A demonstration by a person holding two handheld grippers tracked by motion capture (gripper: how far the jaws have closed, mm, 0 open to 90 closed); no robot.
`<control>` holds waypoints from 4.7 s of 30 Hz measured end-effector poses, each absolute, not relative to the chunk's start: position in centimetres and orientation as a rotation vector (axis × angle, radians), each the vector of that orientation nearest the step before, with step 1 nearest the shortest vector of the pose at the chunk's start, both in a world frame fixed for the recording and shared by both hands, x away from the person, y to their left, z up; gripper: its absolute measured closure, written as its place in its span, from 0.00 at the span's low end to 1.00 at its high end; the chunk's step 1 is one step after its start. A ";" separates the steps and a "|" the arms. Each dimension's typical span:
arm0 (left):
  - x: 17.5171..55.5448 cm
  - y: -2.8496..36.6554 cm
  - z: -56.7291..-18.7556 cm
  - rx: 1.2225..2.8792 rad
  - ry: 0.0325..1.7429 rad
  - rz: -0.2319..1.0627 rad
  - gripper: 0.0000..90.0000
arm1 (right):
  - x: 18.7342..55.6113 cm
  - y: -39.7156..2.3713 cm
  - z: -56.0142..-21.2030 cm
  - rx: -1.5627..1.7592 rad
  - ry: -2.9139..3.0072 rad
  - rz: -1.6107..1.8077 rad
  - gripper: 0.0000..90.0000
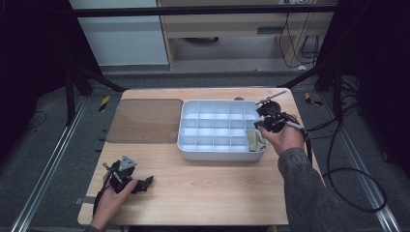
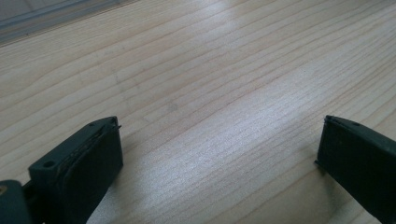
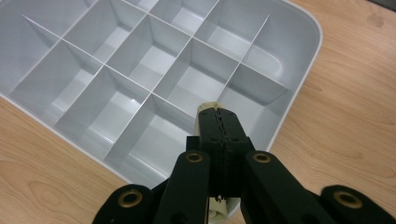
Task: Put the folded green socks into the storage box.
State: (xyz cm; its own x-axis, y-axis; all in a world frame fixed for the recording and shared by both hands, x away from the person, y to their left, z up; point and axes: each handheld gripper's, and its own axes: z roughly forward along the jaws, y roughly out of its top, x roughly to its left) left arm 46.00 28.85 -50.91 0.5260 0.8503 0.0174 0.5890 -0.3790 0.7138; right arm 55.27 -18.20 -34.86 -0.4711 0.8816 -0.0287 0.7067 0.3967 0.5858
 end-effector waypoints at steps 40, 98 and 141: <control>46.0 28.9 -50.9 2.111 1.162 0.510 0.00 | 57.7 -18.1 -39.4 1.477 2.348 0.641 1.00; 45.9 28.8 -50.9 2.122 1.154 0.508 0.00 | 57.8 -18.6 -42.8 1.556 2.430 0.570 1.00; 45.9 28.8 -50.9 2.118 1.152 0.505 0.00 | 57.2 -18.2 -43.0 1.550 2.464 0.600 0.98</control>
State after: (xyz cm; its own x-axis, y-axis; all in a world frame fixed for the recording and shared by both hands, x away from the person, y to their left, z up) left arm 45.90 28.77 -50.88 0.5361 0.8439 0.0203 0.5868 -0.3899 0.7097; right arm 57.17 -18.21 -42.95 -0.4455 0.8926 0.0694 0.8246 0.3789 0.4201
